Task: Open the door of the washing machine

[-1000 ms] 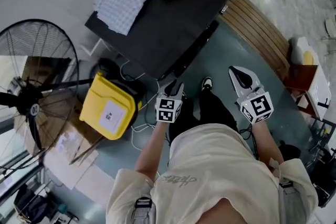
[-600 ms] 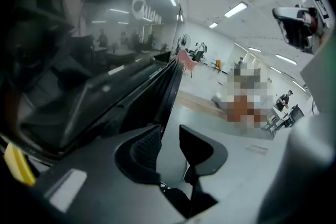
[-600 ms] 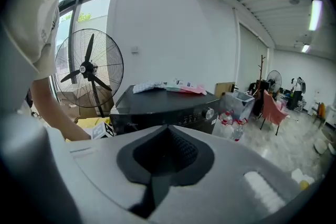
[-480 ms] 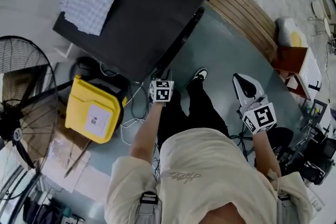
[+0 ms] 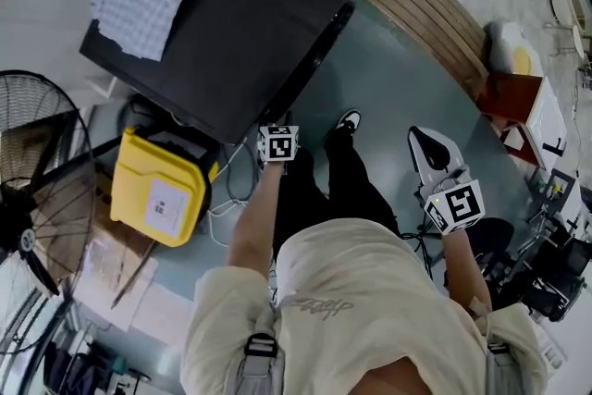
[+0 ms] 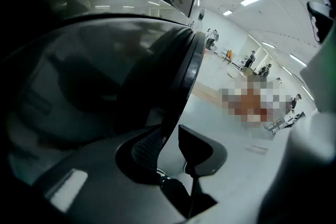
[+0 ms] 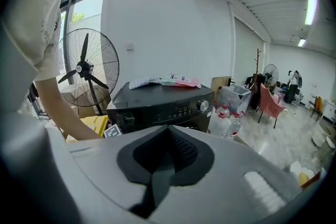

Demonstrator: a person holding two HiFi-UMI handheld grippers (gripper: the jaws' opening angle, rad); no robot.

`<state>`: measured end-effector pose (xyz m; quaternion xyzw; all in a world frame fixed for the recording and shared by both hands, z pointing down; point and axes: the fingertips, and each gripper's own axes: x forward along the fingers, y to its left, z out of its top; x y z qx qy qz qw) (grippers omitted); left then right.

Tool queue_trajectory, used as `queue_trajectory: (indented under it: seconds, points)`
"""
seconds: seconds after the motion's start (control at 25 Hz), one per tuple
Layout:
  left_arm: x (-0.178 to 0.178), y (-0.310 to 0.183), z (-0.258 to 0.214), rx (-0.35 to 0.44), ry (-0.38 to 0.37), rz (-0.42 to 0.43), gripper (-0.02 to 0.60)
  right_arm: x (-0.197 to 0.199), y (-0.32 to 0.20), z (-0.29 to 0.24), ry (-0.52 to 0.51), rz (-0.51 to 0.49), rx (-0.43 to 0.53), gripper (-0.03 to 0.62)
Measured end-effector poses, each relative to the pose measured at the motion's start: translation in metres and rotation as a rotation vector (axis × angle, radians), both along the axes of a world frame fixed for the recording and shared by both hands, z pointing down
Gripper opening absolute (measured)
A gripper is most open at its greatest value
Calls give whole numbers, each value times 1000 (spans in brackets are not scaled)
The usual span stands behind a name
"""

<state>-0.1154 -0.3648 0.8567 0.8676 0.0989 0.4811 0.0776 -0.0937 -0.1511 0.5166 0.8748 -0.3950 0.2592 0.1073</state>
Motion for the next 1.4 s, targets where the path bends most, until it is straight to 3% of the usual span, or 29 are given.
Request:
queue_trajectory:
  seconds: [0.44,0.72,1.16,1.28,1.4]
  points:
    - [0,1,3,100,-27,42,81,3,10,9,-21,21,16,2]
    - [-2,3,3,119,-39,57,78,1,21,13,-24,59,34,2]
    - [-13,30,7,93,-52,103,77,-1,30,14,-19,88,35,2]
    - [-16,40,8,53,-71,69,81,-2,30,13,-14,87,32,2]
    - [-19,55,7,25,-85,95,78,-3,32,14,-16,98,33,2]
